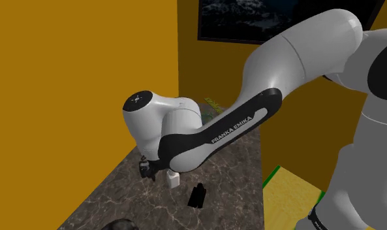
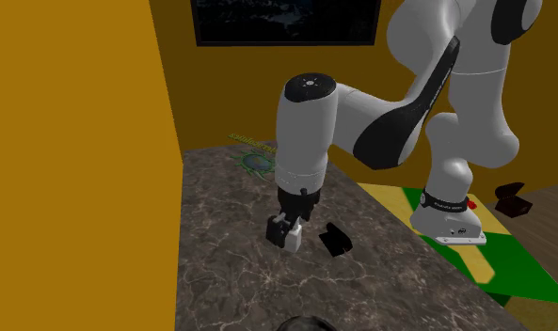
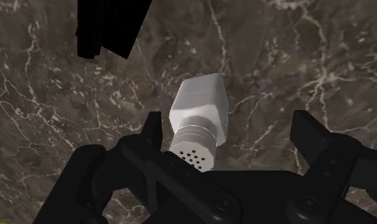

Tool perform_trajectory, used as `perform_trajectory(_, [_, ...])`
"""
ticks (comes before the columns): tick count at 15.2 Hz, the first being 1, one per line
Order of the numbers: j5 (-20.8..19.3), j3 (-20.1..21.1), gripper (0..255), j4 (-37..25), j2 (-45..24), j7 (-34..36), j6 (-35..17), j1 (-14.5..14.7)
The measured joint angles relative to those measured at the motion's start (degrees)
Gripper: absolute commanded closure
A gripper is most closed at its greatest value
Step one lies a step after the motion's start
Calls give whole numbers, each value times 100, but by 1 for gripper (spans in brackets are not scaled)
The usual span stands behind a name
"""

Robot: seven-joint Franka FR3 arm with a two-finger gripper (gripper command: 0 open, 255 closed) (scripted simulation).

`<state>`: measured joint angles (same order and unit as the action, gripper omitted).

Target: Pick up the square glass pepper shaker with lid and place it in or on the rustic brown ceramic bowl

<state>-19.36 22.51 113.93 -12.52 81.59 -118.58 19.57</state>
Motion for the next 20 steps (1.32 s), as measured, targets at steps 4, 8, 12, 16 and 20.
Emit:
perform_trajectory(4, [-118,-46,0,157,-99,90,-241,-10])
perform_trajectory(8, [-145,-57,0,181,-132,107,-295,-12])
perform_trajectory(12, [-146,-57,255,181,-127,109,-287,-12])
perform_trajectory(16, [-146,-58,255,184,-124,107,-291,-14])
perform_trajectory(20, [-146,-59,255,188,-122,107,-295,-15])
